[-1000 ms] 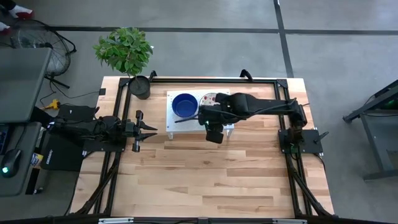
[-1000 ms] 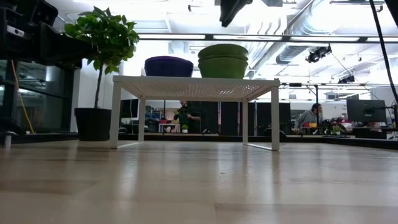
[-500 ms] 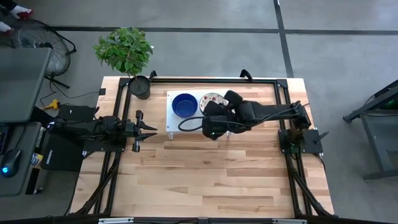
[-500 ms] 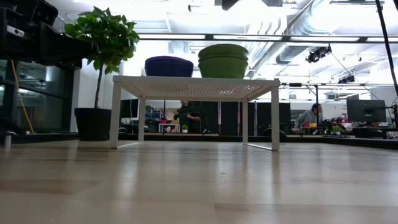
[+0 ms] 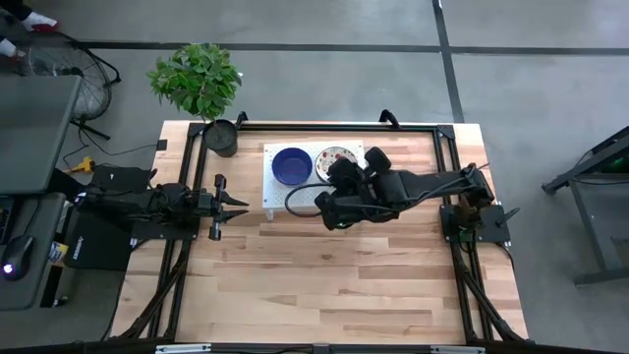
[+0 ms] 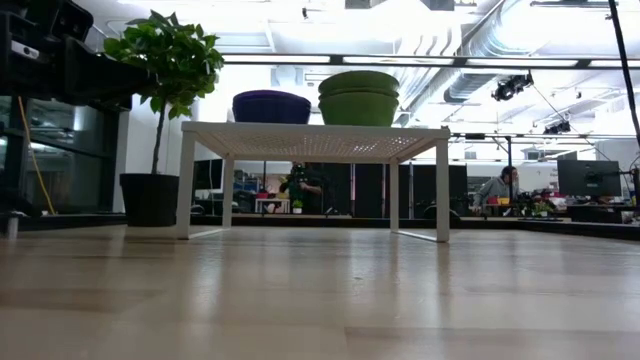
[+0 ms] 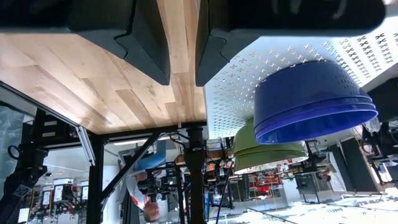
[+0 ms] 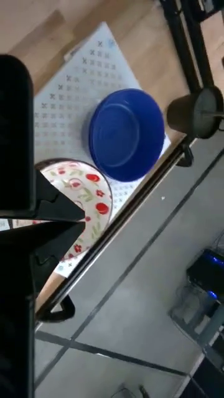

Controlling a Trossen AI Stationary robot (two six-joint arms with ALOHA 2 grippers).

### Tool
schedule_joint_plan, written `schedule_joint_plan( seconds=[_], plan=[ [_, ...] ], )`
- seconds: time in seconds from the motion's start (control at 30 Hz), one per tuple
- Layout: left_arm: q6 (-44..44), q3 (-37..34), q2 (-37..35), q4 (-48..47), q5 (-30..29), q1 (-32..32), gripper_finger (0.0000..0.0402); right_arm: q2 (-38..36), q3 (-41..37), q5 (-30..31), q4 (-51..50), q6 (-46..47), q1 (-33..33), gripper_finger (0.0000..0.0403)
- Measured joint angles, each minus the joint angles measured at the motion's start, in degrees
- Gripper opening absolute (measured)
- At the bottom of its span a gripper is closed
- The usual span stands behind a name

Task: Pick & Place Mini bowls
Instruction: Stack the red patterned bowl on top of the red patterned bowl on the shelf

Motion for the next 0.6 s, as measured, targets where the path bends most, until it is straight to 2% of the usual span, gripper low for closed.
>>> schedule_joint_plan(
  seconds=[0.1, 0.2, 0.37, 0.5, 0.6],
  plan=[
    [0.0, 0.0, 0.0, -0.01, 0.0, 0.0, 0.0072, -1.18, -4.3, -1.39, 3.25, 1.02, 0.46, 0.0],
    [0.0, 0.0, -0.02, 0.0, 0.0, 0.0, 0.0072, -4.51, -12.5, -2.19, 11.52, 0.4, 0.69, 0.0],
    [0.0, 0.0, -0.01, 0.0, 0.02, 0.0, 0.0072, -11.9, -28.5, 3.42, 27.41, -0.87, 1.26, 0.0],
    [0.0, 0.0, 0.0, 0.0, 0.02, 0.0, 0.0072, -16.13, -40.13, 9.18, 39.74, -6.15, 2.03, 0.0],
    [0.0, 0.0, 0.01, 0.0, 0.02, 0.0, 0.0072, -18.62, -47.36, 9.2, 48.27, -8.76, 2.07, 0.0]
  ],
)
